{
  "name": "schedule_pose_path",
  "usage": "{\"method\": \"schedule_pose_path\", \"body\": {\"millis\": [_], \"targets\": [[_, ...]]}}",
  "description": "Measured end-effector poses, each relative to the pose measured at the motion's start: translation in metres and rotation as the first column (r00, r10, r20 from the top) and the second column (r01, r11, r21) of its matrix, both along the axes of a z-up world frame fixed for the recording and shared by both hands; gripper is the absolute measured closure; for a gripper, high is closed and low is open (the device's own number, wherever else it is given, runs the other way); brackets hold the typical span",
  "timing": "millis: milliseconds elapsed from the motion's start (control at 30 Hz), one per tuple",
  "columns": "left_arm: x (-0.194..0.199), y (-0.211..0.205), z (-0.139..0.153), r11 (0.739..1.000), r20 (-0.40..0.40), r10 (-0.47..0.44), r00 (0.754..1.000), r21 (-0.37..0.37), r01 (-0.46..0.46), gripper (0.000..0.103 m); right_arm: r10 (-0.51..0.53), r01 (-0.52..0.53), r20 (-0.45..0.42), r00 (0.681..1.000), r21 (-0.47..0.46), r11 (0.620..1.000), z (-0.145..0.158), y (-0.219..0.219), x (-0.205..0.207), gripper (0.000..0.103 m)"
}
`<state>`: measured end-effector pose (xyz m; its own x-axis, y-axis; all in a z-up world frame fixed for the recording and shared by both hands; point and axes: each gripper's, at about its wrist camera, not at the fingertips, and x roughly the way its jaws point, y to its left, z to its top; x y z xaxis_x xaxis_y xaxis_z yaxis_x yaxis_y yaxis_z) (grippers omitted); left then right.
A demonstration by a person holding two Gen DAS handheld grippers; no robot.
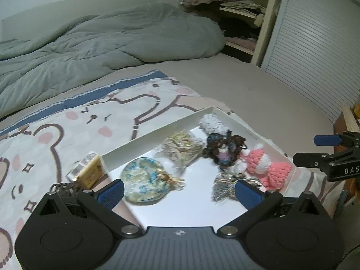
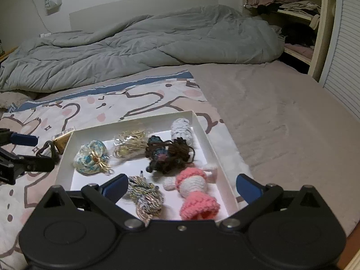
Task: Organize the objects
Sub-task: 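Withdraw both tools from the box toward the dark hair clip and boxed bar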
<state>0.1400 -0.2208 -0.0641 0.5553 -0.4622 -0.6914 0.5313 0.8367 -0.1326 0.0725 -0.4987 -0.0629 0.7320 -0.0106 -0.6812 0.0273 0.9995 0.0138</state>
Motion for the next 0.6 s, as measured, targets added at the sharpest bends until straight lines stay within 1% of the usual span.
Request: {"method": "schedule_pose_path", "body": {"millis": [233,400,600], "targets": [[0.004,0.035,0.005,0.997,0.012,0.075,0.997,-0.005,-0.075,0.0,0.031,-0.031,0.008,0.999,0.012,0.999,0.003,0.028,0.014,0.0],[0.007,0.064,0.007,0.991,0.011,0.134,0.991,-0.012,-0.134,0.0,0.061,-0.061,0.015,0.998,0.019,0.998,0.004,0.051,0.023,0.0],[0.007,0.092,0.012,0.983,0.031,0.183,0.983,-0.017,-0.183,0.0,0.086,-0.086,0.024,0.996,0.037,0.996,0.005,0.079,0.034,0.0]]}}
